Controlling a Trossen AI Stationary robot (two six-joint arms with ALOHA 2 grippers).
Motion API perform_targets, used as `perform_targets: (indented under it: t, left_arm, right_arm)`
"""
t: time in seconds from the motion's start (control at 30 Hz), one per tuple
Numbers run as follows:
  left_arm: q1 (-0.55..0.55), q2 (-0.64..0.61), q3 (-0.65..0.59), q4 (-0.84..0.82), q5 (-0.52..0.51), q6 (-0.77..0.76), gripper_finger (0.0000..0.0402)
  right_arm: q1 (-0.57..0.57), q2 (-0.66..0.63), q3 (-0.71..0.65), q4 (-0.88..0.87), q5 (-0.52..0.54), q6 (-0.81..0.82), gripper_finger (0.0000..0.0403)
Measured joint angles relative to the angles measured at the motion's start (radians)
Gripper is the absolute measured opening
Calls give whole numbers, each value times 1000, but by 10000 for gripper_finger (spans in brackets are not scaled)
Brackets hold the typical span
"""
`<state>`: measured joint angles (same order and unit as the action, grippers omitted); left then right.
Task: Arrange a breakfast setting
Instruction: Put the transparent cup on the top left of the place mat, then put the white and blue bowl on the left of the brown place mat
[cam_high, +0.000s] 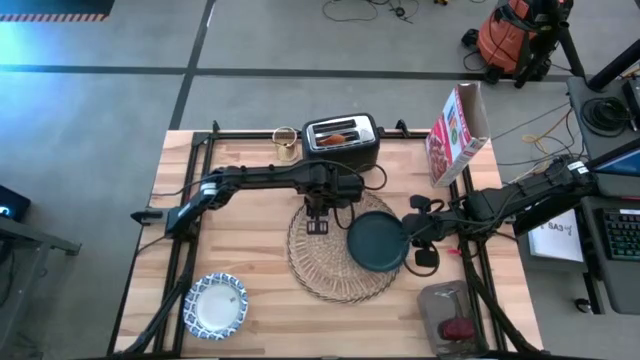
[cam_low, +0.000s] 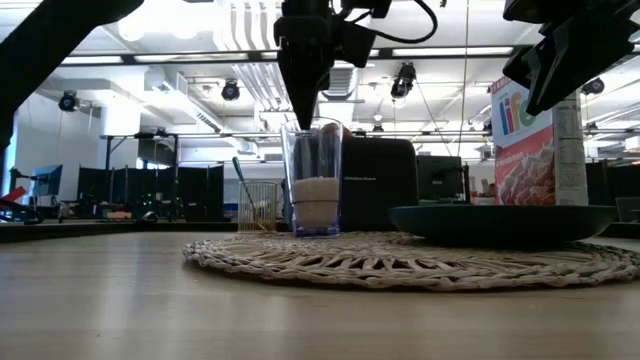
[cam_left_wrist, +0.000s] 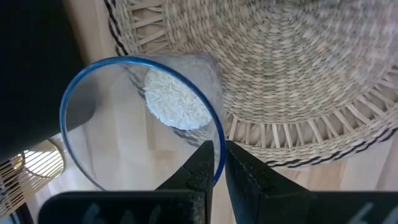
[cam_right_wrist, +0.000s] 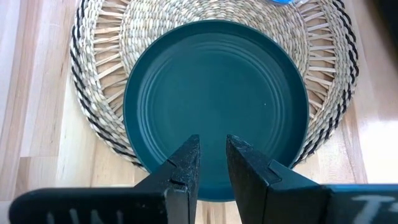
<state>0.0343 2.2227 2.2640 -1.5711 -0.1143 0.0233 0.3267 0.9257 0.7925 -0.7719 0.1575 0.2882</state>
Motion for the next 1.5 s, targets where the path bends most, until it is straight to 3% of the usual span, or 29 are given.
perform_targets:
  t: [0.37,0.93,1.33,1.5]
  left_arm:
    - [-7,-2,0,4,54,-44,22]
    - [-39,-93,0,17,47,-88,107]
    - [-207,-193,-18,1,-18,-378,108]
    - [-282,-272,-149,2,-8,-611,108]
  right_arm:
    - [0,0,0,0,0,0,68]
    - [0,0,0,1,0,0,68]
    - [0,0,0,2,0,0,68]
    - [0,0,0,3,0,0,68]
